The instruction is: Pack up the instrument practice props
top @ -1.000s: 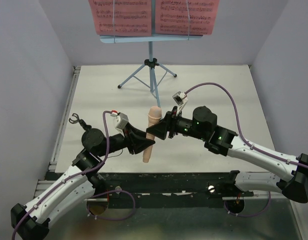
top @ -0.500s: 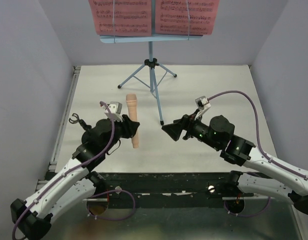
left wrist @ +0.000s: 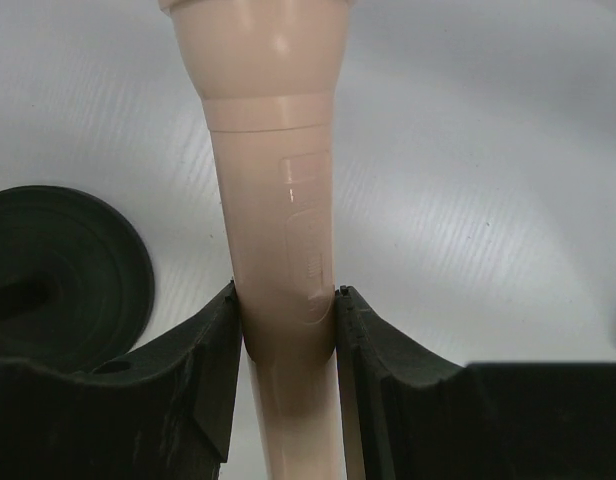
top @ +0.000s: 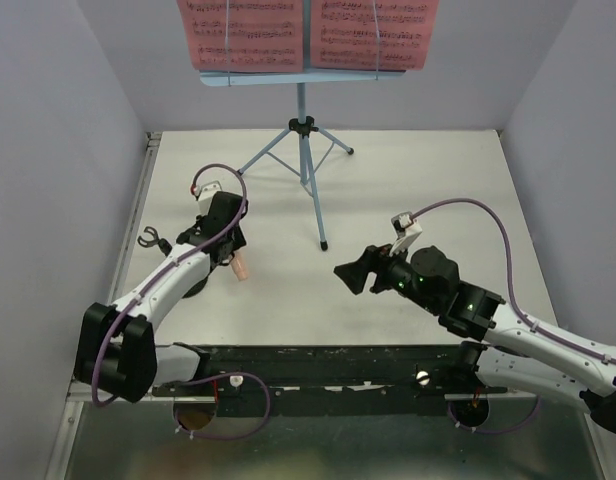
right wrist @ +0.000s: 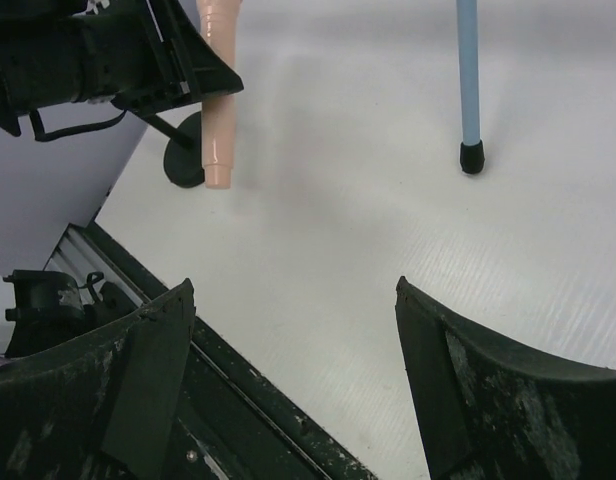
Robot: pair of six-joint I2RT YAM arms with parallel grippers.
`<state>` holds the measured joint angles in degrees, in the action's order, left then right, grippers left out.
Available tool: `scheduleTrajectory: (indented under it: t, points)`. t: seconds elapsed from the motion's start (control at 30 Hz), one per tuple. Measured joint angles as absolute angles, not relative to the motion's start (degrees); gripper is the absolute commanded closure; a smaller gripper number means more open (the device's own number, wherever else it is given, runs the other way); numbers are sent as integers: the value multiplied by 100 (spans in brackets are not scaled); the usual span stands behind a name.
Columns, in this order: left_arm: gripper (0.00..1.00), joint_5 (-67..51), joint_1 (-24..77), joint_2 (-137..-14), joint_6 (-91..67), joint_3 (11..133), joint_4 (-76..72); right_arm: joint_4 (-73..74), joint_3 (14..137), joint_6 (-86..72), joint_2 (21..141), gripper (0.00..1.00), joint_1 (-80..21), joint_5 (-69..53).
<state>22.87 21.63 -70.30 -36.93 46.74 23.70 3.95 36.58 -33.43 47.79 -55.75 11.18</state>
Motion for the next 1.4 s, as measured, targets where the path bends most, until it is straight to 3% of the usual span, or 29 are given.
scheduleTrajectory:
  t: [0.33, 0.73, 0.9, 1.4]
  points:
    - [100, 2359, 1623, -8772, -3625, 5655, 2672, 397, 3592, -3326, 4792, 13, -5575, 1120]
    - [100, 1896, 1275, -9351, -3656, 5714, 3103, 397, 3594, -3299, 4639, 13, -5575, 1109]
    - [71, 1787, 1269, -9463, -3651, 5900, 3277, 397, 3594, -3319, 4657, 13, -5575, 1085]
    - [66, 1638, 1269, -9627, -3468, 6182, 3712, 495, 3649, -3256, 4606, 13, -5575, 1135]
